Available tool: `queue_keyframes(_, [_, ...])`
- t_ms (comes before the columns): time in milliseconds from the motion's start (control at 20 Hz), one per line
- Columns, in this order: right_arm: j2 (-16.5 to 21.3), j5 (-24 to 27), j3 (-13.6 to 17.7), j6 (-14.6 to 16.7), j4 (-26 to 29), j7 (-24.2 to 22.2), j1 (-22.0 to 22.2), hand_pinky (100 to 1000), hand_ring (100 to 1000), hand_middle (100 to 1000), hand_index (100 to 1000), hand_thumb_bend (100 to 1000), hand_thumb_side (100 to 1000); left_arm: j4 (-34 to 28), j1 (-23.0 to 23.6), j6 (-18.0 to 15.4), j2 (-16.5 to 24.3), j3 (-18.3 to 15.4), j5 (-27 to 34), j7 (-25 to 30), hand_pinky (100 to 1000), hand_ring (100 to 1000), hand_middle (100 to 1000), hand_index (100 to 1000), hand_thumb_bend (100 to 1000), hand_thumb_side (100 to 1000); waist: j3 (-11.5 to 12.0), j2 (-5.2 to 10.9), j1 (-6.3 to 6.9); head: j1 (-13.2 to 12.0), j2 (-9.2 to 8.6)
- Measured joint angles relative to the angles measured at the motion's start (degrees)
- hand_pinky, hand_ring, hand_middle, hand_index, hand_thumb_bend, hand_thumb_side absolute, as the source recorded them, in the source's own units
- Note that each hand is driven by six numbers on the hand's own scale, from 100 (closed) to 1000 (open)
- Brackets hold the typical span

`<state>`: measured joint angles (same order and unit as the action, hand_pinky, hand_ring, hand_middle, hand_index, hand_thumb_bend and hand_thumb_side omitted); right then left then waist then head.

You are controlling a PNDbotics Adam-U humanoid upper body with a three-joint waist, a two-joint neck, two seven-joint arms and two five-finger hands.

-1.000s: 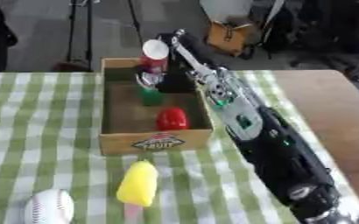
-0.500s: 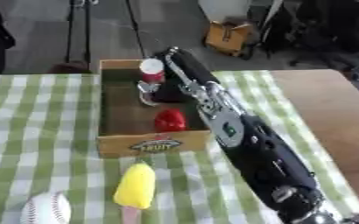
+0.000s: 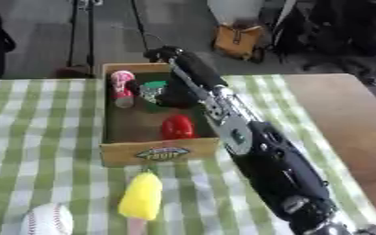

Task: Pick up objects on the table and place them in the box.

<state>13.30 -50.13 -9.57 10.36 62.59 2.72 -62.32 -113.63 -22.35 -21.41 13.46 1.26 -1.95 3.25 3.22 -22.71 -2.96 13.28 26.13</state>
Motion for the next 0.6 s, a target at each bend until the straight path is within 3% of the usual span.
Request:
queue_keyframes(350, [0.0,2.1,0.0,-0.6,3.7,0.6,0.0,719,853,654,821,512,930,0.0,0.0,0.1,0.0,0.0,0.0,0.1,511,532,607,609,100,817,-0.2,0.00,0.04,-0.1,0.01])
queue_keyframes(450, [0.0,4.1,0.1,-1.2,6.7,1.2,0.9,704,841,636,813,477,928,0.0,0.0,0.1,0.0,0.0,0.0,0.1,511,532,607,609,100,816,-0.4,0.00,0.08,-0.4,0.05])
queue_keyframes(500, [0.1,5.4,0.1,-1.6,8.4,1.5,1.3,673,818,616,790,386,928,0.0,0.0,0.1,0.0,0.0,0.0,0.0,511,531,607,609,100,816,-0.4,0.00,0.12,-0.7,0.09])
queue_keyframes(600, [0.4,8.7,0.4,-2.5,14.1,2.6,3.2,663,812,622,792,340,955,0.0,0.0,0.0,0.0,-0.1,0.0,-0.1,510,531,607,609,100,817,-0.7,0.01,0.27,-2.0,0.51])
